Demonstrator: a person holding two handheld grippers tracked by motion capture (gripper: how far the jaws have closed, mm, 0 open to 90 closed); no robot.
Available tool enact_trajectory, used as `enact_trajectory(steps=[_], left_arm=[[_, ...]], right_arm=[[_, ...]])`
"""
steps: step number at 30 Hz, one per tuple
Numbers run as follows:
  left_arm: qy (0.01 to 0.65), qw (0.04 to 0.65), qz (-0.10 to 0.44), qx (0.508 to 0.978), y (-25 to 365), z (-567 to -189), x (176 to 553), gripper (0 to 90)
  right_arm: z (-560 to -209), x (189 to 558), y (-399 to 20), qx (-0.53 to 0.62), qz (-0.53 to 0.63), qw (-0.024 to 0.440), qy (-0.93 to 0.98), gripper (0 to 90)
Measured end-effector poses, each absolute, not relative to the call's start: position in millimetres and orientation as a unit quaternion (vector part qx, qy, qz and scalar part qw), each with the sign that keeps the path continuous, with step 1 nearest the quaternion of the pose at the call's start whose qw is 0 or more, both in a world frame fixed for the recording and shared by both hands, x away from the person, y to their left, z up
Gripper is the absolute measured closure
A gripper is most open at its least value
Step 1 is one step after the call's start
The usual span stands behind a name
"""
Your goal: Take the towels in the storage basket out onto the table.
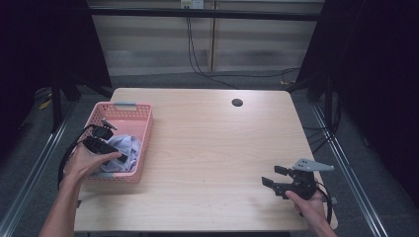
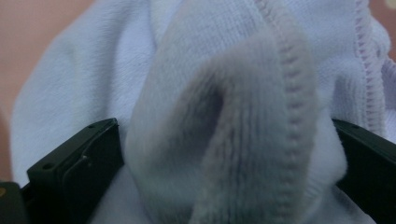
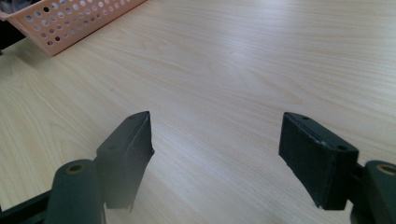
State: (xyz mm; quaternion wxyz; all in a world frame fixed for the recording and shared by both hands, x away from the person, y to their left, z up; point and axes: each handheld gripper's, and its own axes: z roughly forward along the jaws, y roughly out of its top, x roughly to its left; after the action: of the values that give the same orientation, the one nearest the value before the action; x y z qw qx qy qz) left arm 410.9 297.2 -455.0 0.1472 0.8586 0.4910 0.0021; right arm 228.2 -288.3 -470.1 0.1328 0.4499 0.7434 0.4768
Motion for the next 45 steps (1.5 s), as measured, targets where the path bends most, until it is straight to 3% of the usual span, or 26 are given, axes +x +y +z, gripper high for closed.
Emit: enact_trajectory(steps=[12, 15, 19, 24, 29, 45], left_arm=[[0.483, 0.126, -0.036, 0.866, 290.7, -466.4, 420.3, 0.6], [0.482, 0.134, -0.039, 0.865, 291.3, -465.2, 419.4, 14.6], [0.464, 0.155, -0.047, 0.871, 290.2, -459.5, 414.5, 43.8], [0.453, 0.159, -0.041, 0.876, 286.1, -456.7, 411.7, 53.6], [0.455, 0.163, -0.029, 0.875, 286.0, -455.0, 409.3, 58.3], [0.485, 0.219, 0.013, 0.846, 302.6, -444.0, 403.9, 59.0]], right_arm=[[-470.9, 228.9, -285.4, 0.444, 0.472, 0.124, 0.751, 25.4], [-470.8, 228.7, -285.3, 0.443, 0.471, 0.124, 0.753, 25.3], [-470.8, 227.8, -285.2, 0.444, 0.469, 0.124, 0.754, 25.4], [-471.2, 229.0, -285.2, 0.444, 0.467, 0.124, 0.755, 25.3], [-471.1, 229.0, -285.2, 0.445, 0.465, 0.126, 0.755, 25.2], [-470.6, 228.6, -286.0, 0.449, 0.462, 0.126, 0.754, 24.9]])
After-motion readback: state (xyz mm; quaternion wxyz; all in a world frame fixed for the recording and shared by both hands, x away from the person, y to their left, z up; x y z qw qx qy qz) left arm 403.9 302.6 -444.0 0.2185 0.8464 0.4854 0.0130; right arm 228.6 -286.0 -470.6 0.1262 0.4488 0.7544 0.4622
